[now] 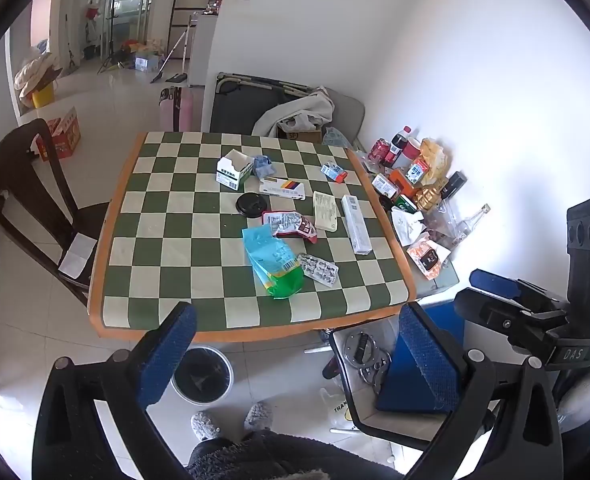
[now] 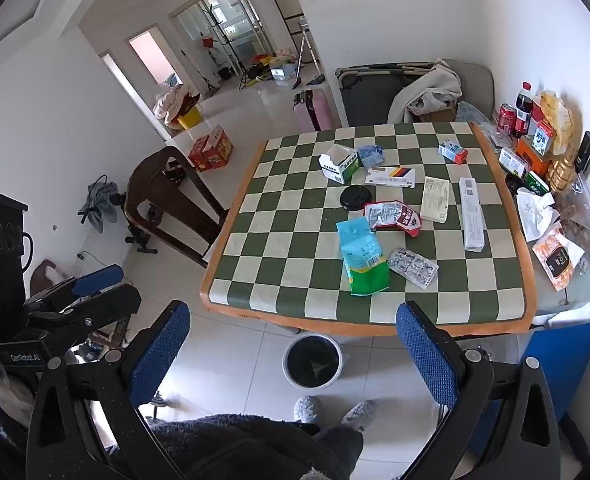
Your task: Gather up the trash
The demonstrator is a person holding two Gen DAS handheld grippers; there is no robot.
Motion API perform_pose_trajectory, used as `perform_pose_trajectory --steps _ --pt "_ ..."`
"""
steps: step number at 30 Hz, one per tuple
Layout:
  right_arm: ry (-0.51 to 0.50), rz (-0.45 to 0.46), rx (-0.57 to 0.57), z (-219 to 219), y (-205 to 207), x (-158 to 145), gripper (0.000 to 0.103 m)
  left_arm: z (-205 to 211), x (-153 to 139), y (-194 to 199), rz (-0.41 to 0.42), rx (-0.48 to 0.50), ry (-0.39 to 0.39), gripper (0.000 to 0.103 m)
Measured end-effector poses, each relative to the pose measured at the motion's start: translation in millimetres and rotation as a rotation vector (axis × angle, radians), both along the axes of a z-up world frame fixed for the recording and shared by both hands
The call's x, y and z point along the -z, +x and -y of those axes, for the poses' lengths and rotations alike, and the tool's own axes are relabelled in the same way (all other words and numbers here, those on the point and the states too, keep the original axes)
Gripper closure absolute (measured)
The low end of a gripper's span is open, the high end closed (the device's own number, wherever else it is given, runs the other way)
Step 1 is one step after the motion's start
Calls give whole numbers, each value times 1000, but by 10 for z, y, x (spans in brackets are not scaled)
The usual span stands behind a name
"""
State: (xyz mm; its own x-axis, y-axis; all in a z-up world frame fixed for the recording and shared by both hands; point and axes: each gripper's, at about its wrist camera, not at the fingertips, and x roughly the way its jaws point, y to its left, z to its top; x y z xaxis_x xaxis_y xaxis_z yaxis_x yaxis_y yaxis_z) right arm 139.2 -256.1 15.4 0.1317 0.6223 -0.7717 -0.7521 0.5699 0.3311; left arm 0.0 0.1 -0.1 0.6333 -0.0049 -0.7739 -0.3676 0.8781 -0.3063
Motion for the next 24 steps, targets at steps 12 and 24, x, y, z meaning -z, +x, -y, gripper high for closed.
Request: perform_pose_trajectory --steps 12,24 --pt "-2 7 -1 47 27 17 0 1 2 -1 4 4 -13 0" --pt "2 11 -6 -53 21 -47 0 70 57 92 8 8 -19 0"
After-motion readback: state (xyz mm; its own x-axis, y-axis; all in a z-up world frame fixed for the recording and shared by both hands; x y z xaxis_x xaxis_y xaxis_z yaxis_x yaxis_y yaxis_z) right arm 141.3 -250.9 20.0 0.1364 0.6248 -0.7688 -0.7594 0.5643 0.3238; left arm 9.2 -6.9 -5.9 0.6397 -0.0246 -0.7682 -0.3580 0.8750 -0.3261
